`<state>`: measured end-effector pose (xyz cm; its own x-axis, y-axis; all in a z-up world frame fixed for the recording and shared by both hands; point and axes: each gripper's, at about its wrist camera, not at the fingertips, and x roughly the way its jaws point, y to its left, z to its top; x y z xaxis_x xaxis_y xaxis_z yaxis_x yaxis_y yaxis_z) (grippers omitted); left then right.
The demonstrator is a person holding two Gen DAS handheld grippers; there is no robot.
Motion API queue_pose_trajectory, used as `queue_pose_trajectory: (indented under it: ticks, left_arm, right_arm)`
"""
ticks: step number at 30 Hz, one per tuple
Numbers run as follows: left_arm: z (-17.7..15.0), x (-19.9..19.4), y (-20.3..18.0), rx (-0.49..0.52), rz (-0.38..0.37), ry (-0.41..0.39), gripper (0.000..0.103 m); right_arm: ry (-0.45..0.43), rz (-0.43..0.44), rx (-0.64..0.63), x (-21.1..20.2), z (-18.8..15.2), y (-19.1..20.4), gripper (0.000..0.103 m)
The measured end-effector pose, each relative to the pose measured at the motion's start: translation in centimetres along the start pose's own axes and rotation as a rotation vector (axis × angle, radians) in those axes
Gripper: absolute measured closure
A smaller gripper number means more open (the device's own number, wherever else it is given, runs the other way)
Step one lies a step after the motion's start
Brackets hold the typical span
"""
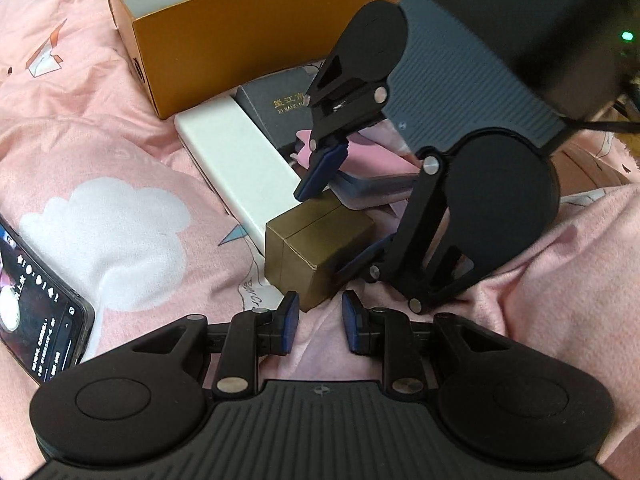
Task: Organize objects
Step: 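Grasp the tan box with the right tool while the left tool approaches the white box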
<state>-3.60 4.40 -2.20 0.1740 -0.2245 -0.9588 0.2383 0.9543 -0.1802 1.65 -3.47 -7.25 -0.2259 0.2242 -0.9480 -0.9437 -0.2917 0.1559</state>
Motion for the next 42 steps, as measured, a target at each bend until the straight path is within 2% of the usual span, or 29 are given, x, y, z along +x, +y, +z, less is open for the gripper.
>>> queue_pose_trajectory:
  ticks: [3,8,13,19,24,27,31,35,38,42]
  left_arm:
    - [0.1,0.0,0.0,0.004,0.005,0.002,0.074]
    - [0.3,-0.3,-0.2,0.016,0.019,-0.002,0.073]
    - [0.5,-1.1,-0.4,0.026,0.033,-0.028,0.073]
    - [1.1,-3.3,0.1,0.023,0.023,-0.099,0.065]
    - [1.9,-5.2,1.1,-0.017,-0.006,-0.181,0.059]
    - [2.8,-4.9,1.8,-0.058,0.014,-0.224,0.052]
    - [4.6,-2.1,3.8,-0.206,0.023,-0.231,0.05]
    - [5.8,1.5,6.3,-0.373,0.046,-0.211,0.05]
    - [6.0,3.7,7.6,-0.432,0.066,-0.195,0.05]
    - [6.1,5.1,8.7,-0.463,0.043,-0.19,0.049]
  right_arm:
    - [0.0,0.014,0.014,0.4,0.0,-0.3,0.045]
    - [-0.015,-0.023,0.024,-0.1,-0.4,0.4,0.047]
    - [-0.07,-0.057,0.081,-1.4,-1.4,0.8,0.047]
    - [-0.203,-0.113,0.195,-4.2,-3.3,0.3,0.048]
    - [-0.37,-0.139,0.358,-7.9,-5.6,-1.2,0.048]
    - [-0.436,-0.224,0.447,-11.2,-7.0,-1.0,0.048]
    - [-0.448,-0.361,0.583,-11.7,-8.7,-3.0,0.048]
    - [-0.473,-0.371,0.74,-10.2,-10.9,-5.4,0.048]
    - [-0.507,-0.385,0.815,-8.7,-11.8,-6.4,0.048]
    - [-0.561,-0.394,0.879,-8.1,-12.0,-7.5,0.048]
